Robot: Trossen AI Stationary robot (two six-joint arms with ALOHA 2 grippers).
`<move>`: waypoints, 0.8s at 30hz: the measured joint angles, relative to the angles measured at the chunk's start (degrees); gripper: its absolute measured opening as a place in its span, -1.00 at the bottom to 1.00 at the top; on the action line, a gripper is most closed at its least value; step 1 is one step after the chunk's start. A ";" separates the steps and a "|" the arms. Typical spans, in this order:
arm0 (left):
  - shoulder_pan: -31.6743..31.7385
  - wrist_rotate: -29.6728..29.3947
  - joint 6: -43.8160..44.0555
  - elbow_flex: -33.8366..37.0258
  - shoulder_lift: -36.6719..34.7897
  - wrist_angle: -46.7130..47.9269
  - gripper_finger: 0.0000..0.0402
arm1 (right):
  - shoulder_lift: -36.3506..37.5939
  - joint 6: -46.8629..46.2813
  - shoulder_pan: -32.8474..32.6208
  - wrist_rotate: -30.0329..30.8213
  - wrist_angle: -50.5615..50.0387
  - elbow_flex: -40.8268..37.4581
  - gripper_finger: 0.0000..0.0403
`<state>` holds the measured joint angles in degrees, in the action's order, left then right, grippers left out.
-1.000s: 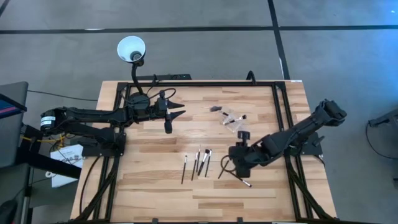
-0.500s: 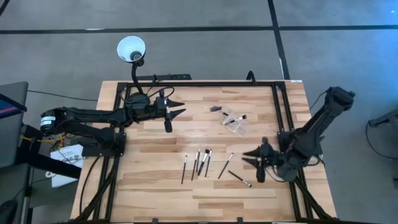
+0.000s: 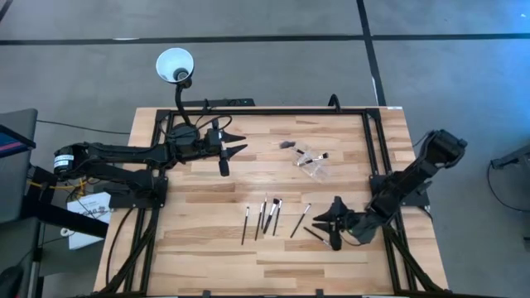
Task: Sort items
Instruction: Put the eyeshadow brush into the right side of the transparent organizer
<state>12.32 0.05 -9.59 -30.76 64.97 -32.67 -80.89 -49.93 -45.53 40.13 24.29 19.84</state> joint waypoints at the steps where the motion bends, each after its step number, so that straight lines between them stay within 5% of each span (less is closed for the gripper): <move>1: 0.00 -0.01 0.02 0.00 0.00 0.00 -0.44 | -0.88 -0.67 0.03 -0.88 0.05 0.00 -0.48; 15: 0.00 -0.01 1.54 0.00 0.00 -0.02 -0.44 | -16.61 -2.29 -0.18 -2.70 -0.86 7.32 -0.32; 24: 0.00 -0.01 1.54 0.00 -0.02 -0.42 -0.44 | -21.72 -6.76 -0.11 -1.20 -16.43 15.31 -0.34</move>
<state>12.32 0.03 -8.05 -30.76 64.95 -33.08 -102.60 -56.70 -45.63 38.94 7.86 35.15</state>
